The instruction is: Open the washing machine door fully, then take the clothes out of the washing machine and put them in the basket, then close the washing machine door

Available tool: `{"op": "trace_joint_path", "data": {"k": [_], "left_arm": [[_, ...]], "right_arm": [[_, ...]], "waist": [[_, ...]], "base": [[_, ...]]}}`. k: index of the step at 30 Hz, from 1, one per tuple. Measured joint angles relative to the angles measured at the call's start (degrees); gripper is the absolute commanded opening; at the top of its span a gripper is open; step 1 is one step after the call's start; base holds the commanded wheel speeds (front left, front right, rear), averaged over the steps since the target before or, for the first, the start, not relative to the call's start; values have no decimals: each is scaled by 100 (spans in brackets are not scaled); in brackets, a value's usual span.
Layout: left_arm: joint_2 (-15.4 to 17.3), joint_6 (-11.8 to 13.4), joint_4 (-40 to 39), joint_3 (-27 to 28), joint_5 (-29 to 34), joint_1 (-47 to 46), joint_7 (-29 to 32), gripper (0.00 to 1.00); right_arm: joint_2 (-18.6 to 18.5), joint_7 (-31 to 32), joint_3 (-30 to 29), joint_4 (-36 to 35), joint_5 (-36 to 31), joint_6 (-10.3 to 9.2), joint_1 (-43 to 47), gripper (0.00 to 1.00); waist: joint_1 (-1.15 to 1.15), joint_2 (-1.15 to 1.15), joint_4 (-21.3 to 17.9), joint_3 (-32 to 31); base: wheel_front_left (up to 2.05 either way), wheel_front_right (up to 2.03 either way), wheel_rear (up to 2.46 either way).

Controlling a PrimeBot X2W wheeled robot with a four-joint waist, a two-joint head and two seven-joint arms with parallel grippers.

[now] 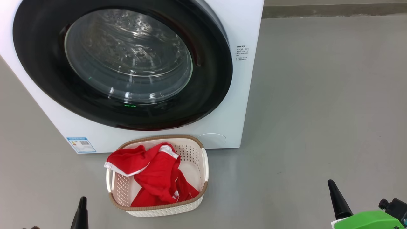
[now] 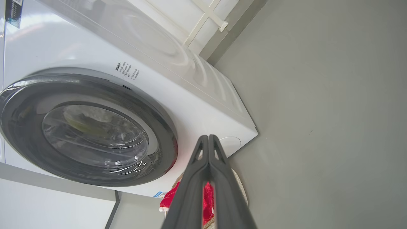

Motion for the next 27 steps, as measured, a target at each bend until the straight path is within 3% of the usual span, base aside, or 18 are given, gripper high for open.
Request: {"op": "trace_joint_path", "data": {"k": [27], "left_arm": [[-89, 0, -51, 210, -1600, -216, 447, 0]], "right_arm": [[164, 437, -220, -167, 1530, -2, -113, 0]], "waist": [[0, 0, -4, -52]], "base": [[0, 0, 0]]}}
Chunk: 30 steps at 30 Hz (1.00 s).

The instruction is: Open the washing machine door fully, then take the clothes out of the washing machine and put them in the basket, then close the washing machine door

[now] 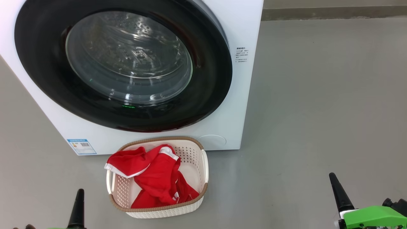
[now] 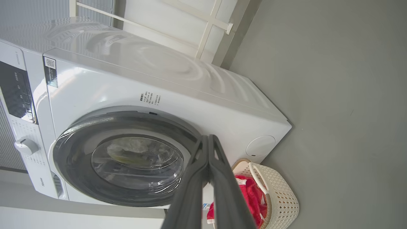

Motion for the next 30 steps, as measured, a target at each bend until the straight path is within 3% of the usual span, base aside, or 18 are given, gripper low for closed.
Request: {"op": "trace_joint_path", "data": {"k": [30], "left_arm": [[-99, 0, -47, 224, -1659, -152, 460, 0]], "right_arm": [[181, 492, -278, -170, 1625, -1, -103, 0]], "waist": [[0, 0, -4, -56]], "base": [[0, 0, 0]]}}
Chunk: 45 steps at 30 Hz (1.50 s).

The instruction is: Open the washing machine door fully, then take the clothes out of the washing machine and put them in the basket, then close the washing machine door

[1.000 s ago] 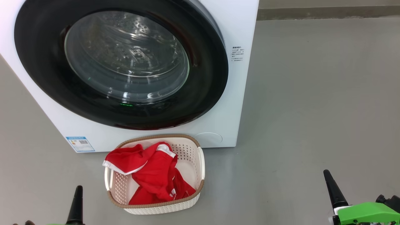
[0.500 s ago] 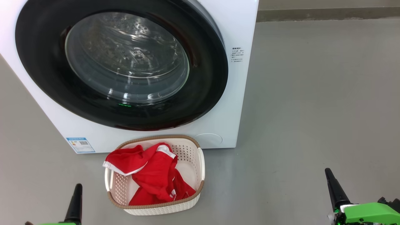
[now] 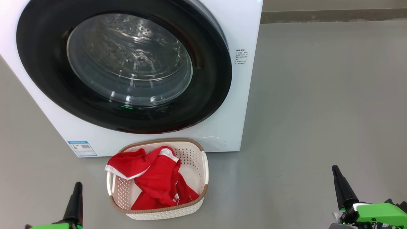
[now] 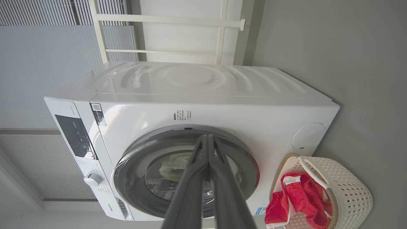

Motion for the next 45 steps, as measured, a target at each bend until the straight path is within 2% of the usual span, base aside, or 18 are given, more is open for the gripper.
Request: {"op": "trace_joint_path", "data": {"k": [4, 45], "left_arm": [[-21, 0, -13, 23, -189, -60, 43, 0], [-42, 0, -19, 44, -191, -71, 49, 0]], "right_arm": [[16, 36, -26, -19, 127, 0, -4, 0], [23, 44, -27, -21, 146, 0, -12, 0]], "waist": [[0, 0, 0, -3], [0, 0, 0, -3]], "base": [[0, 0, 0], [0, 0, 0]]}}
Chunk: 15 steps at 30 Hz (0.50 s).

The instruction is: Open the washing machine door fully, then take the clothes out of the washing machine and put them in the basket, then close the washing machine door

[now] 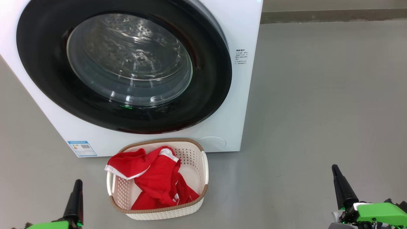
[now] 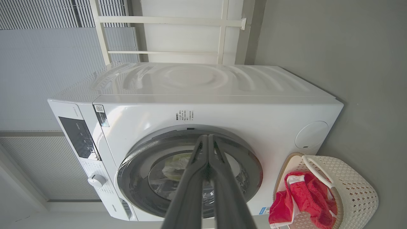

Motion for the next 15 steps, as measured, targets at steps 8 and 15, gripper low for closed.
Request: {"op": "trace_joint_path", "data": {"k": [8, 15], "left_arm": [[0, 0, 0, 2, 0, 0, 0, 0], [0, 0, 0, 4, 0, 0, 1, 0]], "right_arm": [[0, 0, 0, 0, 0, 0, 0, 0], [0, 0, 0, 0, 0, 0, 0, 0]], "waist": [[0, 0, 0, 0], [0, 0, 0, 0]], "base": [[0, 0, 0], [0, 0, 0]]}}
